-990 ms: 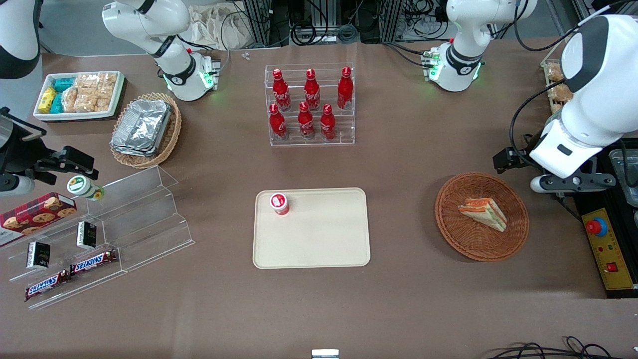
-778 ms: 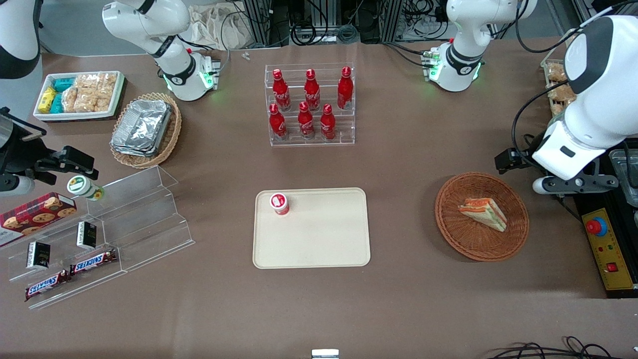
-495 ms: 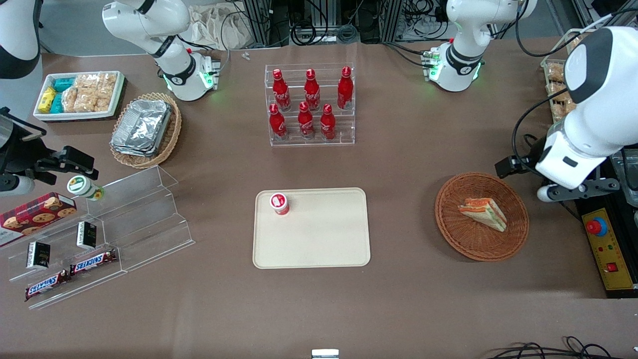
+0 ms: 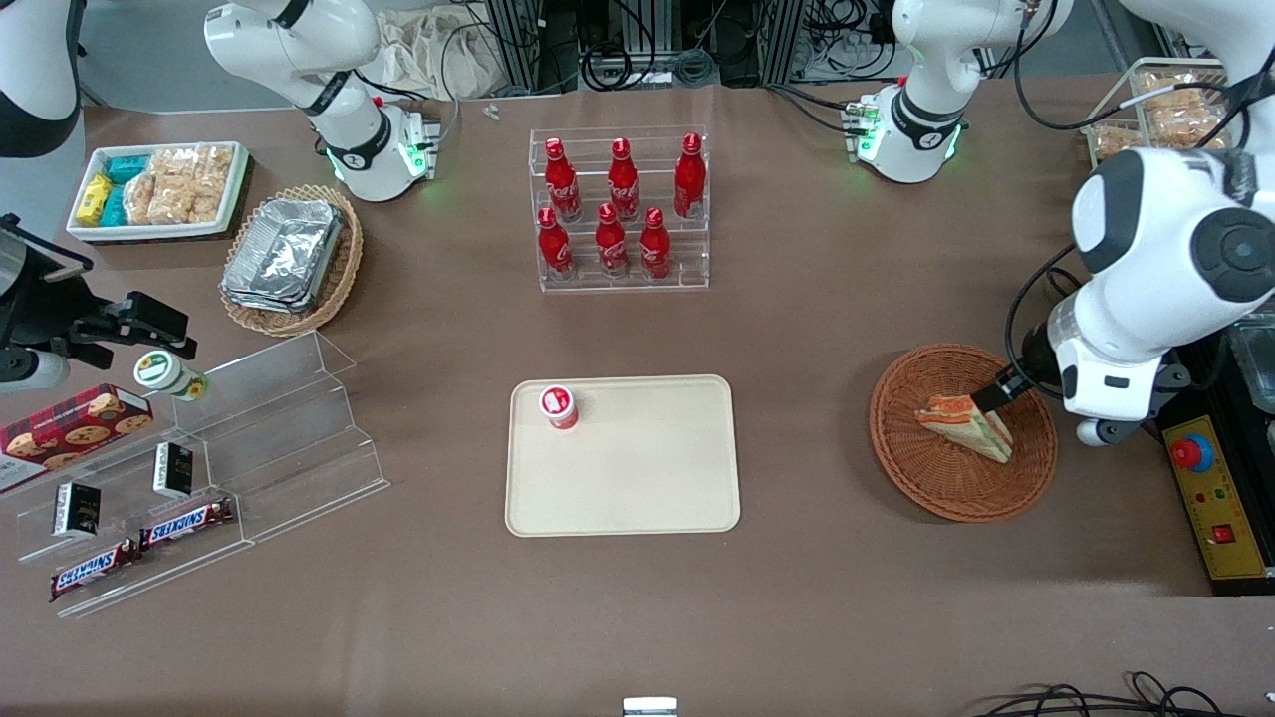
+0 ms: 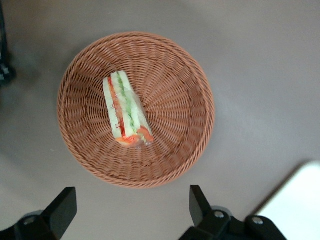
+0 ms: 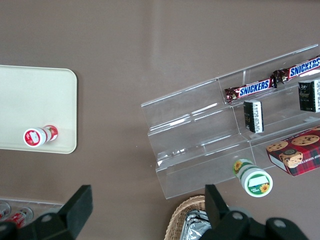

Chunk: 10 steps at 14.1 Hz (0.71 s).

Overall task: Place sandwich from basket to tray
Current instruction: 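Move the left gripper over the wrapped sandwich in the wicker basket, then lower the left gripper and close it on the sandwich's edge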

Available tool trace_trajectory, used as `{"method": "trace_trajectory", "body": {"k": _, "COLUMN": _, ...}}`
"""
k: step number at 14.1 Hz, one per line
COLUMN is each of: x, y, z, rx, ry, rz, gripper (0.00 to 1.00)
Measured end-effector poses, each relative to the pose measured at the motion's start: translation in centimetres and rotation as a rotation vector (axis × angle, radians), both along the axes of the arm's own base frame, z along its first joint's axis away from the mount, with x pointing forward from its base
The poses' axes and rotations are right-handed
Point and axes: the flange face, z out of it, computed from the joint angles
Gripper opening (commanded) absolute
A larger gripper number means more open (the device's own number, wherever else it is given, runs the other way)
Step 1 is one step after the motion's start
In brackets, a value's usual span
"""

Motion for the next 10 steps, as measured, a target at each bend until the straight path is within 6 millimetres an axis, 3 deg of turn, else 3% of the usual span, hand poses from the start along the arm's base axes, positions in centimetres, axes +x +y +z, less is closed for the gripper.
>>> {"method": "trace_trajectory", "body": {"k": 5, "x": -1.3, "y": 2.9, "z": -7.4, "rx": -0.004, "ry": -0.033, "rz": 0.269, "gripper": 1.00}}
{"method": "trace_trajectory", "body": {"k": 10, "x": -1.3, "y": 3.2, "z": -14.3, "rx": -0.008, "ry": -0.001, "rz": 0.376, "gripper": 1.00}}
